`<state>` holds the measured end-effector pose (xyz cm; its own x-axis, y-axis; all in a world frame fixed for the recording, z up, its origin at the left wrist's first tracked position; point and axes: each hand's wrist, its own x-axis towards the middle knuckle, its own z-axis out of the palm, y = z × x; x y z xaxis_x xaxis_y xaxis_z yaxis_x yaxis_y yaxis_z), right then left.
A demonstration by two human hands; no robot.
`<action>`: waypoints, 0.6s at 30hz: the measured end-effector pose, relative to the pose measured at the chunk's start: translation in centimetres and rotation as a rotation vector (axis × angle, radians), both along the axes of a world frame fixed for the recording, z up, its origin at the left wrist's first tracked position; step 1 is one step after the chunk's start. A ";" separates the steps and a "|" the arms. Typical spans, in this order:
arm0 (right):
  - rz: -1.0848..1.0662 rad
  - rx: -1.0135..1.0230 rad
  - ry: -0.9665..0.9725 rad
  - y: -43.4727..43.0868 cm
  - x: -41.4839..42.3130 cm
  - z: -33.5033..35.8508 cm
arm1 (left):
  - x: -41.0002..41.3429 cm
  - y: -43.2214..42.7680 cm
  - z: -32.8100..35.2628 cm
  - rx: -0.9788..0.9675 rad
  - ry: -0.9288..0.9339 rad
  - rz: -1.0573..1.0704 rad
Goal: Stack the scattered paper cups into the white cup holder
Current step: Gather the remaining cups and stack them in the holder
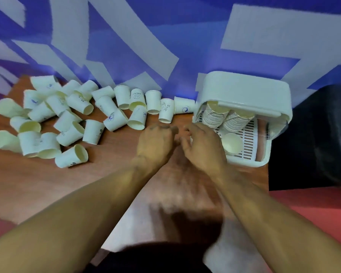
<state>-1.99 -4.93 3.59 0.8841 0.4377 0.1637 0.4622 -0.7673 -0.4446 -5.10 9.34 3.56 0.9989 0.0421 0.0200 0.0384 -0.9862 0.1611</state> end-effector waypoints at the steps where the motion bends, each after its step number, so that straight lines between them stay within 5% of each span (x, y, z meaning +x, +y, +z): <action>1: 0.030 -0.002 -0.003 1.3 -0.5 0.7 | -0.9 1.2 0.6 0.004 -0.014 0.032; 18: 0.497 -0.063 0.034 23.5 -10.5 4.2 | -17.5 22.4 3.0 -0.111 -0.021 0.645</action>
